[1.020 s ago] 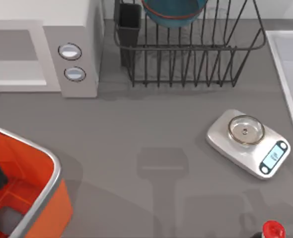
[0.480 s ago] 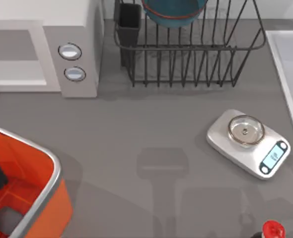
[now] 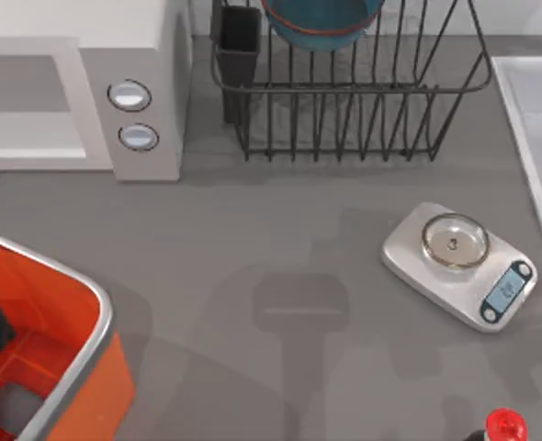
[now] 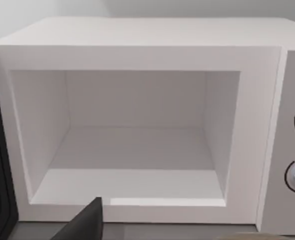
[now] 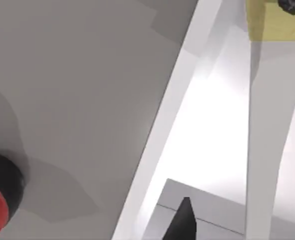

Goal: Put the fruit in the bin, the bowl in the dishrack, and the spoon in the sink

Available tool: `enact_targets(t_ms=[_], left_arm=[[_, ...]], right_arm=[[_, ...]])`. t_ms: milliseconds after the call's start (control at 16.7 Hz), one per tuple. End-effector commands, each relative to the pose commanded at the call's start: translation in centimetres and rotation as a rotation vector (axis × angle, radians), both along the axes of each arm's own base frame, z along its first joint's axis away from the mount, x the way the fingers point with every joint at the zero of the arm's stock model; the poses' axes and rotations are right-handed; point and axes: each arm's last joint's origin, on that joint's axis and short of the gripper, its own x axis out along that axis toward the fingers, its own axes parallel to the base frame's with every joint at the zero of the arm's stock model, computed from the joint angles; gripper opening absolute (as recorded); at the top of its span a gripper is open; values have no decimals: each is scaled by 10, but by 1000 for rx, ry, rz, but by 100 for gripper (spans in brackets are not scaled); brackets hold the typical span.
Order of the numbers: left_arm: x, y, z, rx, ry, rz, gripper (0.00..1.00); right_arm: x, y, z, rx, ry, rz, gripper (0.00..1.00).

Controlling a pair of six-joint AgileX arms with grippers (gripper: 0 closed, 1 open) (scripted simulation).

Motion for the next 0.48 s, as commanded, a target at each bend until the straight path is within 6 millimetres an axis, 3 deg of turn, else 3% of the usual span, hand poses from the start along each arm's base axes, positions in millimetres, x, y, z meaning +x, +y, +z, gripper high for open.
enact_targets(t_ms=[240, 480], left_arm=[[0, 0, 0, 0, 0, 0, 100], [0, 0, 0, 0, 0, 0, 100]], right_arm=[[78, -11, 5, -10, -55, 13, 0], [128, -18, -9, 0, -110, 12, 0]])
